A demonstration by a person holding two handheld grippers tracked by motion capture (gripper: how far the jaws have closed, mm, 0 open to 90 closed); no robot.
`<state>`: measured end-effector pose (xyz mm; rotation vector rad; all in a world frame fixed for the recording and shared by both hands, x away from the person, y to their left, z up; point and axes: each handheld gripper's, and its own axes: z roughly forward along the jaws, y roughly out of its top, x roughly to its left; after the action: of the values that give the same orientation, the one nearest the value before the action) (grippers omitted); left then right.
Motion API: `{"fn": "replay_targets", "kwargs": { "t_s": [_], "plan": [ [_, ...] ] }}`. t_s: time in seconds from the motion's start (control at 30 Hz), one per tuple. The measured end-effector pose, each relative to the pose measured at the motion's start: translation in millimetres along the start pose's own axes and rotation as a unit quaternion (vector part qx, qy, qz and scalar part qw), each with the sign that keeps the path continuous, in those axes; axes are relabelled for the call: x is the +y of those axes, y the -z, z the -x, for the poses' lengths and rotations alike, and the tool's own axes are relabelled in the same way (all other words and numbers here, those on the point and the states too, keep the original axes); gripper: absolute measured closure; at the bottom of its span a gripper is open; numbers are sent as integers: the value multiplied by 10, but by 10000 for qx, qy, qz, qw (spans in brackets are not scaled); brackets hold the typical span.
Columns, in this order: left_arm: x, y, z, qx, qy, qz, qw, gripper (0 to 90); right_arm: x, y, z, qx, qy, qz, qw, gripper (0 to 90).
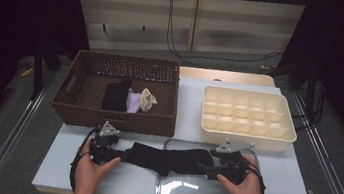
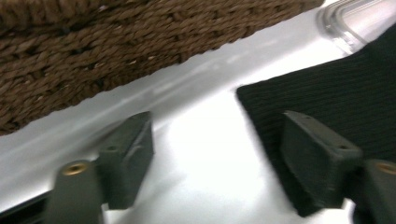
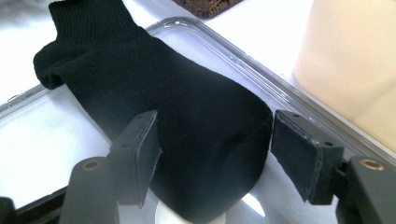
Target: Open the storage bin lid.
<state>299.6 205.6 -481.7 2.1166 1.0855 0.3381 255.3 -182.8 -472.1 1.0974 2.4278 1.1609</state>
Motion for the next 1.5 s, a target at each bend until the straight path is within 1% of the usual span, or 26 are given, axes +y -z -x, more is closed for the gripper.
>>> {"fn": "replay_targets", "kwargs": {
  "t_s": [0.03,0.1,0.2,0.27,0.33,0.4,0.47,0.5,0.53,0.57,0.6,0.63,0.67,0.73,0.8,0.83,0.9,0.97,1.0,1.03,1.1,1.2,1.33,1.37,1.47,1.5],
  "plan": [
    [-4,2,-2,-7,-18,6,10000,234,-2,1,3,-6,-9,6,10000,320],
    [-7,-9,2,-7,-159,13,9999,219,-2,6,8,-1,-20,10,10000,309],
    [-19,-11,-9,-25,-180,42,9998,203,2,9,16,10,-31,10,10000,291],
    [-21,-11,-8,-48,-138,54,9999,201,-1,6,17,10,-46,2,10000,283],
    [-6,-12,-13,-87,-56,27,9999,201,1,8,20,1,-39,-13,10000,268],
    [10,-12,-11,-63,-62,-35,10000,202,4,15,30,36,-74,18,10000,256],
    [21,-15,-6,-72,22,-37,10000,203,6,25,41,32,-94,44,9999,247],
    [28,-1,-19,-140,47,-84,9999,205,6,33,47,30,-100,52,9999,243],
    [31,8,-23,-138,123,-77,9998,213,5,43,54,24,-128,72,9999,237],
    [36,23,-32,-157,147,-81,9997,217,2,52,62,11,-160,83,9998,229],
    [47,34,-38,-150,128,-103,9998,213,-1,58,75,9,-162,89,9998,223],
    [61,48,-39,-149,116,-125,9997,207,-5,61,84,7,-188,87,9998,218],
    [77,63,-37,-190,129,-106,9997,204,-8,61,93,7,-201,86,9998,215],
    [119,103,-24,-186,71,-150,9997,192,-12,60,101,-25,-223,91,9997,210],
    [151,131,-16,-230,43,-120,9997,174,-17,59,104,-9,-239,98,9997,205],
    [164,142,-11,-279,63,-161,9995,167,-18,58,103,-18,-251,97,9996,198],
    [199,178,-29,-325,-16,-256,9991,153,-19,54,107,-21,-248,66,9997,185],
    [234,231,-60,-438,89,-144,9989,153,-25,51,114,-61,-259,26,9996,177],
    [253,267,-82,-444,87,-122,9989,153,-29,47,116,-47,-279,16,9996,173],
    [274,300,-95,-399,104,-93,9991,151,-33,44,117,-77,-275,-15,9996,170],
    [314,357,-121,-465,139,-107,9988,147,-41,30,117,-88,-250,-70,9996,163],
    [383,427,-138,-508,84,-146,9986,141,-54,11,108,-105,-210,-139,9996,151],
    [475,504,-150,-612,136,-113,9980,139,-60,-2,97,-125,-187,-194,9996,135],
    [500,524,-155,-622,110,-114,9979,139,-62,-5,99,-120,-178,-190,9996,132],
    [572,577,-152,-678,121,-92,9976,139,-68,-11,104,-168,-112,-233,9995,128],
    [598,599,-157,-700,121,-86,9974,140,-73,-19,105,-142,-105,-232,9996,124]
  ]
}}
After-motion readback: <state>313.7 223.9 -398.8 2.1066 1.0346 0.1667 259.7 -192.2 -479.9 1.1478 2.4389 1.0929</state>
